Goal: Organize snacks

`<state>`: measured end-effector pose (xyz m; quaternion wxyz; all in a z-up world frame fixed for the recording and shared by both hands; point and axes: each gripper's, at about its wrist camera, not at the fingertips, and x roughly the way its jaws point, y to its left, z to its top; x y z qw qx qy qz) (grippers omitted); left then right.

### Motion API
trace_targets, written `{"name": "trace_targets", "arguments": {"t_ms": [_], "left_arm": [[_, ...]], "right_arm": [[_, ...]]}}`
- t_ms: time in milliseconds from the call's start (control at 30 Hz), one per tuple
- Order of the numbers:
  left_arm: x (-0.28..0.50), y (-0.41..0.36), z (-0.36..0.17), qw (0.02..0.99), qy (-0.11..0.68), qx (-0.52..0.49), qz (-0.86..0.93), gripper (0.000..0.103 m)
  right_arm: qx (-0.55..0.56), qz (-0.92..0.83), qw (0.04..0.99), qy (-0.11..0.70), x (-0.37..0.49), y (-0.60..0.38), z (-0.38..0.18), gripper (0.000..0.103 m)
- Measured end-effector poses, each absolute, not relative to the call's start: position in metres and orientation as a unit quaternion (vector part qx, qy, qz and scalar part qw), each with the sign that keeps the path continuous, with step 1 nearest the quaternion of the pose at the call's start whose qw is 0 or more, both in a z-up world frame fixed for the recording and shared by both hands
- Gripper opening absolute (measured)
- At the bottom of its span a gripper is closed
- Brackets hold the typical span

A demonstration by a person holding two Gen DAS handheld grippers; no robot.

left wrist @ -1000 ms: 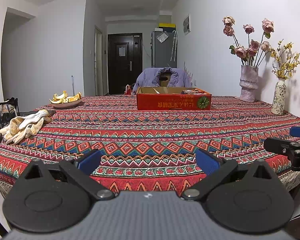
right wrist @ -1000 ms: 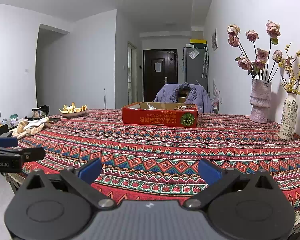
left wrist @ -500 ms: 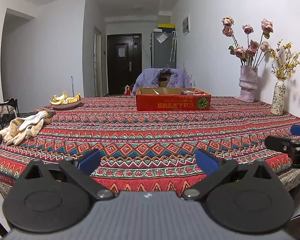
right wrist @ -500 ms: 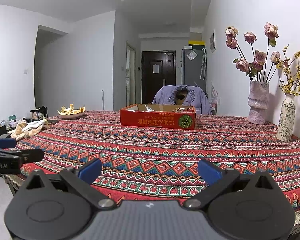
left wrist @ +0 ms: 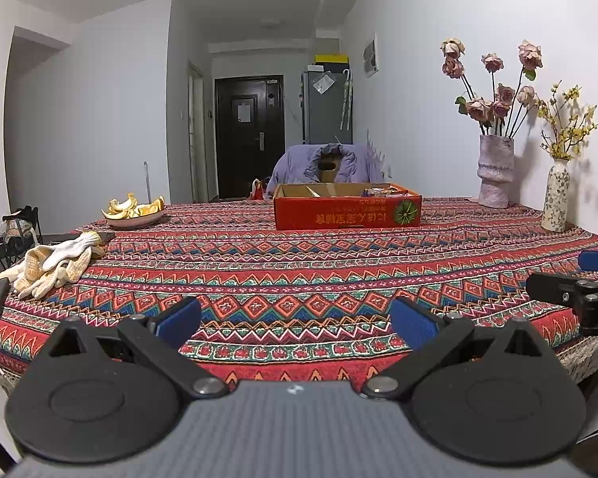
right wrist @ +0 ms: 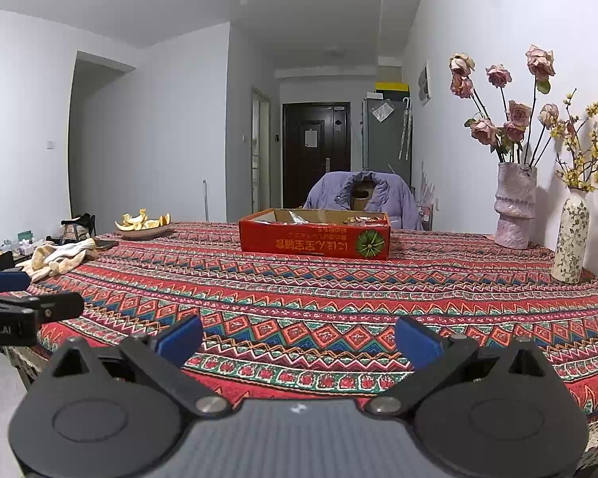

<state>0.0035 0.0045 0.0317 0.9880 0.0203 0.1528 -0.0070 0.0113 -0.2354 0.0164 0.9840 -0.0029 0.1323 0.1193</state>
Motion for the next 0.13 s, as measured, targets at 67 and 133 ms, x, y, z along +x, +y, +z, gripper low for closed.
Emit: {"name": "trace_targets", "arguments": {"t_ms": [67, 133], "left_arm": [[0.0027, 0.0049, 0.032, 0.988, 0.15, 0.021, -0.008, 0.103], [0.0018, 0.0045, 0.0323, 0.989, 0.148, 0.021, -0.009, 0.103]], "right_arm": [[-0.004, 0.12, 0.984, 0.133, 0.012, -0.2345, 0.0161, 0.103], [-0.004, 0.12, 0.984, 0.134, 0.0126, -0.2342, 0.0158, 0.103]]}}
